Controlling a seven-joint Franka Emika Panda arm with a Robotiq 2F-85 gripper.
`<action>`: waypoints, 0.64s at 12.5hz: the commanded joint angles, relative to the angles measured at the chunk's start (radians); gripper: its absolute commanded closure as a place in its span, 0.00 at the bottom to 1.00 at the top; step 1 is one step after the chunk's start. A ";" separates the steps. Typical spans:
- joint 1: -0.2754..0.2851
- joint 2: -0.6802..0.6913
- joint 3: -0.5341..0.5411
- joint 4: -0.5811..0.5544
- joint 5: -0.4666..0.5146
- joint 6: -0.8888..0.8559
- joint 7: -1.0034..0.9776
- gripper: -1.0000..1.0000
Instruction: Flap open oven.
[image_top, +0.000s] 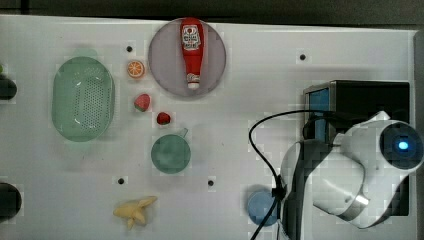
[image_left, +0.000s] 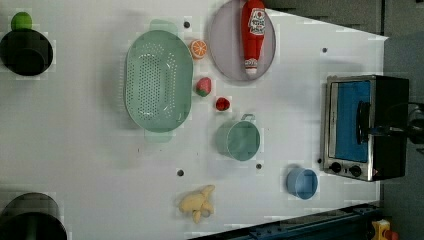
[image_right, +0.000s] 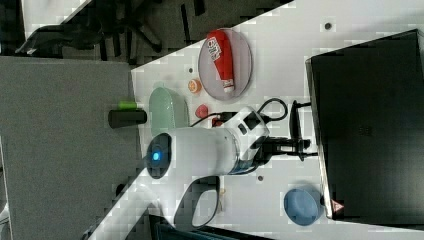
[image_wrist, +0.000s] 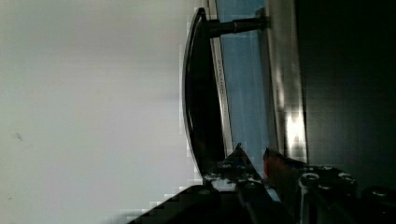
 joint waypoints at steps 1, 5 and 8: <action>0.003 -0.016 0.006 -0.013 0.008 0.095 -0.042 0.82; 0.004 0.017 0.010 -0.048 0.009 0.126 -0.042 0.82; 0.022 0.025 0.017 -0.050 0.001 0.135 -0.034 0.82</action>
